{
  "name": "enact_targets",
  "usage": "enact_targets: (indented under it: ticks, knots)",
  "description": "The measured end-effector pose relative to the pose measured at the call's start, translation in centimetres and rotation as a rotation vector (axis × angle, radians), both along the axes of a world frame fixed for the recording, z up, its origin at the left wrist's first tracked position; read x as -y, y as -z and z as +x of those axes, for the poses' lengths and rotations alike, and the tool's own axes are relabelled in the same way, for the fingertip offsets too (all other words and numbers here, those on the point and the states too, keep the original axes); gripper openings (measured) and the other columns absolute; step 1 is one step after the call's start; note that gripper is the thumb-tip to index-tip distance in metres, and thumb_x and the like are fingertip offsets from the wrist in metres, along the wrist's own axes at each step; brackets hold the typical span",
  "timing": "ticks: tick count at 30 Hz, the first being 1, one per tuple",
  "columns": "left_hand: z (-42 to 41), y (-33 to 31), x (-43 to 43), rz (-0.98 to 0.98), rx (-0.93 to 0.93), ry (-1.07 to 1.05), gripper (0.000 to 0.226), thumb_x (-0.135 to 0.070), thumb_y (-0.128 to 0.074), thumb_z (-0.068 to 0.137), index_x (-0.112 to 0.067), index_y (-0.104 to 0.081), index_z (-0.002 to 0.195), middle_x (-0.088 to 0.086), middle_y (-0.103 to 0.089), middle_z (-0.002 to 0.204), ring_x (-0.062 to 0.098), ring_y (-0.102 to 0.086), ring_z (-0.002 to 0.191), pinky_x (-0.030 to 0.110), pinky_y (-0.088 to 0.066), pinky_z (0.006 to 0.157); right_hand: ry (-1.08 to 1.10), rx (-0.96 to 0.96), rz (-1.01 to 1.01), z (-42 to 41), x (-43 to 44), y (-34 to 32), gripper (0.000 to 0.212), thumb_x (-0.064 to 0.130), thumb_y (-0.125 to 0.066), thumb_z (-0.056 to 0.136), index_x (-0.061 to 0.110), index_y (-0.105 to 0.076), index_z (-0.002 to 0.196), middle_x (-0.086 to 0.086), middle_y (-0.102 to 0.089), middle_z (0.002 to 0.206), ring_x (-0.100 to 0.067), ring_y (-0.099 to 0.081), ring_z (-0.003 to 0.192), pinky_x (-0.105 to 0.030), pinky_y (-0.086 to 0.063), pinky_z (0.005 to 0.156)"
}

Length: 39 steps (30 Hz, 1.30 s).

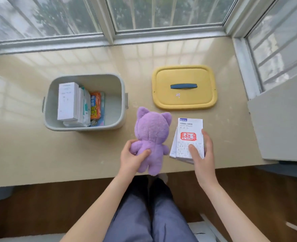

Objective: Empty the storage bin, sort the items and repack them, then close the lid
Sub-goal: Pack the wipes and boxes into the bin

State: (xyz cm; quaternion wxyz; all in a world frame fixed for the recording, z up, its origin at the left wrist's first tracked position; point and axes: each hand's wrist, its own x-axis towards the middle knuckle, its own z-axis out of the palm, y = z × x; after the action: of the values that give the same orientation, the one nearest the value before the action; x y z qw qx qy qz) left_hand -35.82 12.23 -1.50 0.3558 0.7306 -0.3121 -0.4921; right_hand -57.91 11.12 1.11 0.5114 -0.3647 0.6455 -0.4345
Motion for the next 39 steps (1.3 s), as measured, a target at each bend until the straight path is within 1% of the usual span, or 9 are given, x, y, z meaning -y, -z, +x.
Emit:
enact_targets:
  ticks: [10,17,20,22,25,27,32,36,39]
  knots:
    - [11.0,-8.9,-2.9,-0.176,-0.017,-0.241,0.053,-0.036,-0.081,0.055,-0.016,-0.063,0.100,-0.003,-0.071,0.086,0.005,-0.066,0.074,0.018,-0.052,0.066,-0.169,0.076,-0.111,9.3,2.2,-6.1,0.057,0.009,-0.059,0.095,0.032,-0.037,0.142,0.018,-0.053,0.131,0.008,-0.057,0.108,-0.011,-0.049,0.080]
    - [22.4,-9.9,-1.5,-0.171,-0.036,-0.252,0.056,-0.046,-0.079,0.053,-0.021,-0.064,0.100,0.001,-0.073,0.091,0.018,-0.069,0.084,0.033,-0.053,0.072,-0.157,0.131,-0.115,19.1,3.4,-6.4,0.057,0.007,-0.056,0.096,0.031,-0.036,0.144,0.022,-0.053,0.132,0.009,-0.055,0.112,-0.010,-0.047,0.083]
    - [27.3,-9.6,-0.5,-0.155,-0.052,-0.247,0.055,-0.048,-0.078,0.050,-0.028,-0.064,0.099,-0.003,-0.073,0.090,0.014,-0.068,0.080,0.034,-0.053,0.073,-0.113,0.145,-0.089,23.4,4.1,-5.8,0.056,0.008,-0.057,0.095,0.035,-0.039,0.141,0.029,-0.055,0.126,0.009,-0.055,0.112,-0.014,-0.047,0.085]
    - [30.3,-9.5,0.3,-0.146,-0.048,-0.232,0.054,-0.047,-0.078,0.050,-0.030,-0.063,0.099,-0.005,-0.072,0.088,0.009,-0.067,0.076,0.030,-0.052,0.069,-0.097,0.145,-0.065,26.1,4.9,-5.2,0.057,0.010,-0.059,0.094,0.039,-0.040,0.138,0.026,-0.055,0.129,0.002,-0.056,0.116,-0.022,-0.048,0.088]
    - [33.9,-9.0,1.7,-0.140,-0.044,-0.197,0.047,-0.035,-0.077,0.060,-0.029,-0.062,0.103,-0.005,-0.071,0.090,0.004,-0.066,0.072,0.023,-0.050,0.062,-0.058,0.127,-0.017,29.1,6.6,-3.7,0.058,0.006,-0.058,0.094,0.040,-0.041,0.137,0.016,-0.054,0.134,0.001,-0.059,0.112,-0.018,-0.051,0.081]
    - [35.9,-8.3,2.6,-0.132,-0.043,-0.186,0.045,-0.032,-0.076,0.062,-0.029,-0.062,0.104,-0.006,-0.071,0.088,0.002,-0.066,0.069,0.019,-0.050,0.057,-0.049,0.096,-0.007,30.6,8.1,-2.6,0.058,0.011,-0.061,0.091,0.043,-0.042,0.135,0.012,-0.050,0.141,-0.002,-0.057,0.116,-0.020,-0.051,0.087]
    - [39.0,-5.1,3.9,-0.097,-0.077,-0.205,0.050,-0.042,-0.078,0.056,-0.034,-0.063,0.102,-0.006,-0.073,0.091,0.009,-0.067,0.077,0.031,-0.050,0.068,-0.152,-0.049,0.017,33.3,13.3,2.1,0.056,0.005,-0.061,0.091,0.034,-0.043,0.135,0.017,-0.057,0.125,0.020,-0.055,0.095,-0.005,-0.044,0.077]
    - [39.6,-2.4,4.6,-0.082,-0.117,-0.225,0.054,-0.044,-0.079,0.055,-0.032,-0.064,0.105,-0.001,-0.073,0.097,0.016,-0.067,0.083,0.036,-0.050,0.071,-0.331,-0.146,0.096,34.5,16.2,7.3,0.059,0.008,-0.062,0.090,0.040,-0.040,0.135,0.021,-0.058,0.120,0.010,-0.055,0.104,-0.017,-0.046,0.089]
    - [39.5,-1.0,5.1,-0.080,-0.162,-0.252,0.058,-0.043,-0.080,0.053,-0.030,-0.064,0.108,0.001,-0.073,0.100,0.018,-0.067,0.085,0.038,-0.050,0.073,-0.364,-0.204,0.132,34.8,17.4,10.2,0.060,0.014,-0.062,0.088,0.043,-0.038,0.136,0.011,-0.058,0.124,-0.010,-0.055,0.116,-0.026,-0.044,0.094]
